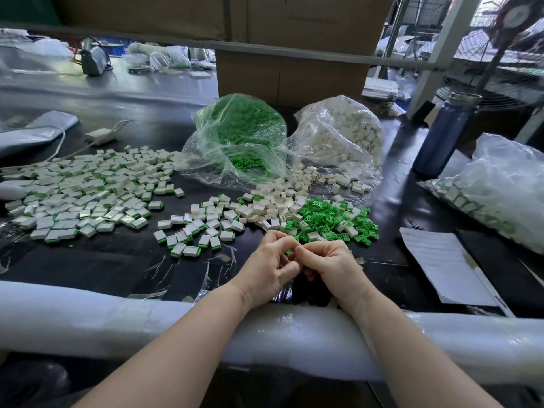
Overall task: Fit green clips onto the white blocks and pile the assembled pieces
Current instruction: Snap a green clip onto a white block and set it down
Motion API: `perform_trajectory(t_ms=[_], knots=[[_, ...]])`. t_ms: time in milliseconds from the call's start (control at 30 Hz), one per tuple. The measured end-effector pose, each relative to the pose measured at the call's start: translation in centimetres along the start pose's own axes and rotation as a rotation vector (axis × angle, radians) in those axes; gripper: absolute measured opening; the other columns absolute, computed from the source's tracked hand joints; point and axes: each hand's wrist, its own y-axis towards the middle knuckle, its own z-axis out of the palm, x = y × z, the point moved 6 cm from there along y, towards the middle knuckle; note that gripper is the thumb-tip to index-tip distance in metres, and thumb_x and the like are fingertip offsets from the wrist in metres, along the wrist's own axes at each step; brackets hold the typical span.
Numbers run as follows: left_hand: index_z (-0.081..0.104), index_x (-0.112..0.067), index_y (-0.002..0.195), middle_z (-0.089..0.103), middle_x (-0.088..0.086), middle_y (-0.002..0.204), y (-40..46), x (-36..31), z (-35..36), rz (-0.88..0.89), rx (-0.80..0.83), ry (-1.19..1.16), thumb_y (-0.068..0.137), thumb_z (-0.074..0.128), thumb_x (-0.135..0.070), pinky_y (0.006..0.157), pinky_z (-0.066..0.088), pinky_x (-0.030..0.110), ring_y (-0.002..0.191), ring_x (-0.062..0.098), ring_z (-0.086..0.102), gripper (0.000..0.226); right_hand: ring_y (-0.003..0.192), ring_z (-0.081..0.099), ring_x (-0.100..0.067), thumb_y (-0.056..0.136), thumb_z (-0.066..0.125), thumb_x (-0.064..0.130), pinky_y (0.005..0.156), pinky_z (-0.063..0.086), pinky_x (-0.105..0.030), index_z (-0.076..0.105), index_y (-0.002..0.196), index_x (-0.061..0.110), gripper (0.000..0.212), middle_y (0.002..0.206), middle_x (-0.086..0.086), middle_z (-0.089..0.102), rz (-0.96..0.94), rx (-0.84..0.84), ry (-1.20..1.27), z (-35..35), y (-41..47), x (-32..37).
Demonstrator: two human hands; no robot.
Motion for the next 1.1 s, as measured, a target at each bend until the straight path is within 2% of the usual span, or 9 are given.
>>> perform_trajectory(t_ms=[100,233,367,467,633,800,1033,1100], knots=[[0.060,-0.002,0.095,0.041,0.004,0.102,0.02,0.00,-0.14,0.003,-0.021,0.002,0.085,0.052,0.001,0.073,0.042,0.014,0.076,0.013,0.047,0.013,0.051,0.050,-0.006,0.089,0.057,0.010,0.051,0.044,-0.015,0.071,0.078,0.000,0.021,0.061,-0.008,0.059,0.002,0.032,-0.010,0.26,-0.05,0.15],[0.059,-0.006,0.094,0.041,0.001,0.102,-0.04,-0.03,0.01,0.004,0.003,-0.005,0.086,0.053,-0.002,0.069,0.042,0.012,0.072,0.009,0.046,0.011,0.052,0.046,-0.009,0.088,0.058,0.008,0.050,0.039,-0.017,0.069,0.081,-0.009,0.021,0.065,-0.014,0.056,0.004,0.026,-0.014,0.09,-0.12,0.17],[0.059,-0.008,0.093,0.040,0.000,0.101,-0.10,-0.04,0.15,0.004,0.014,-0.011,0.086,0.055,-0.003,0.069,0.041,0.012,0.070,0.008,0.045,0.010,0.047,0.042,-0.006,0.087,0.058,0.005,0.047,0.036,-0.015,0.067,0.082,-0.014,0.022,0.062,-0.011,0.054,0.013,0.019,-0.003,0.00,-0.20,0.13],[0.058,-0.009,0.092,0.041,0.002,0.102,-0.11,-0.08,0.17,0.001,0.017,-0.005,0.086,0.054,-0.003,0.070,0.042,0.014,0.071,0.009,0.045,0.009,0.047,0.041,-0.006,0.087,0.059,0.006,0.046,0.035,-0.014,0.067,0.080,-0.012,0.021,0.059,-0.009,0.052,0.018,0.015,-0.004,-0.01,-0.20,0.15],[0.057,-0.012,0.091,0.040,0.003,0.103,-0.10,-0.36,0.14,0.011,0.017,0.003,0.086,0.053,-0.002,0.067,0.039,0.010,0.068,0.006,0.043,0.012,0.046,0.041,-0.005,0.087,0.059,0.005,0.045,0.034,-0.014,0.067,0.077,-0.012,0.022,0.059,-0.010,0.051,0.023,-0.002,-0.010,0.00,-0.18,0.15],[0.058,-0.010,0.093,0.040,0.004,0.105,-0.11,-0.35,0.10,0.009,0.019,0.018,0.086,0.053,-0.003,0.071,0.041,0.014,0.070,0.008,0.044,0.011,0.044,0.041,-0.004,0.086,0.059,0.005,0.044,0.034,-0.014,0.068,0.075,-0.011,0.021,0.054,-0.006,0.050,0.030,-0.010,0.003,-0.07,-0.10,0.03],[0.058,-0.003,0.095,0.041,0.005,0.104,0.01,-0.16,-0.07,0.003,-0.015,0.019,0.086,0.051,0.000,0.075,0.041,0.015,0.076,0.013,0.047,0.013,0.052,0.051,-0.006,0.087,0.059,0.011,0.051,0.043,-0.015,0.071,0.079,-0.002,0.020,0.061,-0.009,0.061,0.026,0.024,0.038,0.18,-0.06,-0.07],[0.058,-0.004,0.095,0.040,0.004,0.104,0.00,-0.19,-0.02,0.005,-0.005,0.017,0.086,0.051,0.000,0.074,0.042,0.015,0.075,0.012,0.047,0.012,0.052,0.049,-0.007,0.087,0.059,0.011,0.051,0.041,-0.015,0.071,0.081,-0.004,0.020,0.063,-0.012,0.059,0.023,0.027,0.024,0.14,-0.06,-0.02]])
